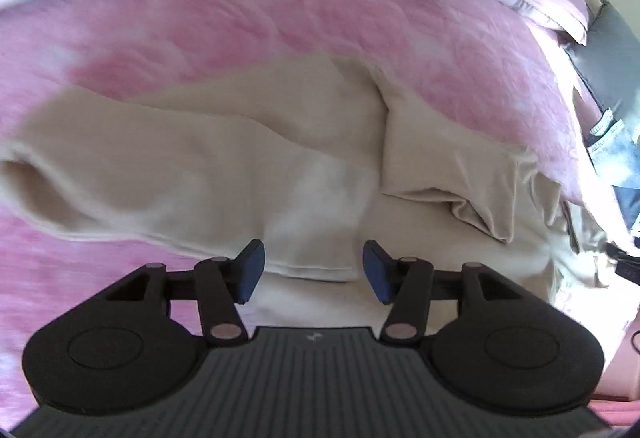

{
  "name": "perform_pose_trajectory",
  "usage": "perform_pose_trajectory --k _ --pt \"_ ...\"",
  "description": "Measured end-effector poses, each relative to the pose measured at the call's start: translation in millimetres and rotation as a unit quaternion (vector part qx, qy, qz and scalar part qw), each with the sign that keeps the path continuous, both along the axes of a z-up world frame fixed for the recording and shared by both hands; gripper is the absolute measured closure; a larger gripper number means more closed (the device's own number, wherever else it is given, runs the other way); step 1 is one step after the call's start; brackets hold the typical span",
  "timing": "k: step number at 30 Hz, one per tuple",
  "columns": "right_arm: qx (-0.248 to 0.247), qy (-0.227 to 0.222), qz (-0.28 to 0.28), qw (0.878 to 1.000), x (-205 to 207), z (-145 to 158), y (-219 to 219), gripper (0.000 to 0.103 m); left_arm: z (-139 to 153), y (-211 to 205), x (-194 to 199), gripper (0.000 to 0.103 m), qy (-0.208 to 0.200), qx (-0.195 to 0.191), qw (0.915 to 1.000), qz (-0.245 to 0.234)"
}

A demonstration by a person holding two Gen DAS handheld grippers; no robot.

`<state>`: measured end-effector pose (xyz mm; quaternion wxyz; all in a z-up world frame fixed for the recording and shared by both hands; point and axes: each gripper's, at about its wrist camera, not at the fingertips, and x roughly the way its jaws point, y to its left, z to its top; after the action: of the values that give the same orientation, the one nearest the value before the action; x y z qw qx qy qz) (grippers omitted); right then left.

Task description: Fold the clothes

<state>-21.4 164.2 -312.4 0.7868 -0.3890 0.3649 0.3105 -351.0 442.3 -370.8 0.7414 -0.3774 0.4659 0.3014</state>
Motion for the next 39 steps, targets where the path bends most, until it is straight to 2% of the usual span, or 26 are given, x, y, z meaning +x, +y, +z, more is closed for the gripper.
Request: perform_pose_trajectory --k 2,3,4,8,9,10,12,14,15,16,18,19,21,23,24,26,27,28,29,31,32,33,34,35,37,39 --pt "0.014 0.036 -0.018 0.999 2 -7 9 0.028 -12 1 9 0.062 0.013 -0.004 0.9999 0.010" --pt "0.021 0.053 -0.027 0.998 2 -10 13 0.028 -14 2 13 0.069 0.020 0.001 0.9998 0.010" --pt "0.027 0.069 -0.036 0.997 3 -13 16 0.028 -16 2 16 0.071 0.027 0.005 0.9996 0.010" --pt "0.033 0.113 -0.061 0.991 9 -17 14 0.028 -5 -13 33 0.067 0.056 0.041 0.9956 -0.063" --pt "0.034 0.116 -0.064 0.991 10 -16 13 0.028 -3 -20 37 0.060 0.060 0.052 0.9932 -0.085" --pt "0.033 0.118 -0.066 0.990 11 -16 12 0.028 0 -26 40 0.054 0.065 0.063 0.9902 -0.107" --pt "0.030 0.119 -0.068 0.990 11 -17 12 0.028 -4 -41 49 0.054 0.088 0.089 0.9803 -0.153" --pt "0.030 0.120 -0.069 0.990 11 -18 13 0.028 -18 -57 60 0.064 0.129 0.122 0.9634 -0.201" --pt "0.031 0.117 -0.067 0.990 11 -18 13 0.028 -18 -62 62 0.079 0.129 0.144 0.9572 -0.215" --pt "0.033 0.113 -0.064 0.991 12 -18 14 0.028 -14 -59 61 0.094 0.128 0.155 0.9576 -0.206" --pt "0.036 0.106 -0.059 0.992 12 -17 14 0.028 7 -39 47 0.094 0.112 0.191 0.9649 -0.142" --pt "0.038 0.101 -0.056 0.993 13 -16 15 0.028 17 -24 34 0.094 0.120 0.209 0.9662 -0.092" --pt "0.047 0.085 -0.047 0.994 19 -12 13 0.028 38 7 7 0.093 0.140 0.243 0.9597 0.014" --pt "0.053 0.072 -0.039 0.995 26 -10 14 0.028 58 37 -20 0.092 0.158 0.275 0.9409 0.119" --pt "0.057 0.067 -0.036 0.996 30 -9 15 0.028 68 53 -33 0.092 0.166 0.289 0.9270 0.171" --pt "0.066 0.064 -0.026 0.995 37 -9 20 0.028 88 84 -60 0.092 0.181 0.316 0.8904 0.273" --pt "0.073 0.068 -0.017 0.995 39 -9 24 0.028 91 83 -57 0.092 0.160 0.310 0.9016 0.256" --pt "0.082 0.073 -0.005 0.994 39 -10 28 0.028 88 78 -43 0.092 0.143 0.294 0.9220 0.207" --pt "0.089 0.080 0.009 0.993 39 -11 33 0.028 81 70 -27 0.092 0.122 0.264 0.9445 0.153" --pt "0.103 0.099 0.047 0.989 33 -13 45 0.030 63 54 6 0.088 0.063 0.184 0.9796 0.050" --pt "0.110 0.117 0.071 0.984 29 -15 52 0.038 50 44 24 0.088 0.035 0.144 0.9889 0.007" --pt "0.114 0.137 0.094 0.979 24 -17 59 0.062 37 34 42 0.089 0.009 0.105 0.9938 -0.036" --pt "0.110 0.161 0.116 0.974 19 -21 68 0.078 25 24 61 0.091 0.007 0.093 0.9929 -0.074" --pt "0.104 0.181 0.139 0.968 13 -25 76 0.081 13 13 77 0.091 0.011 0.097 0.9892 -0.110" --pt "0.087 0.196 0.192 0.958 -1 -34 94 0.086 -11 3 105 0.094 0.026 0.077 0.9802 -0.181" --pt "0.068 0.215 0.249 0.942 -12 -42 114 0.086 -23 1 122 0.096 0.018 0.051 0.9747 -0.217"
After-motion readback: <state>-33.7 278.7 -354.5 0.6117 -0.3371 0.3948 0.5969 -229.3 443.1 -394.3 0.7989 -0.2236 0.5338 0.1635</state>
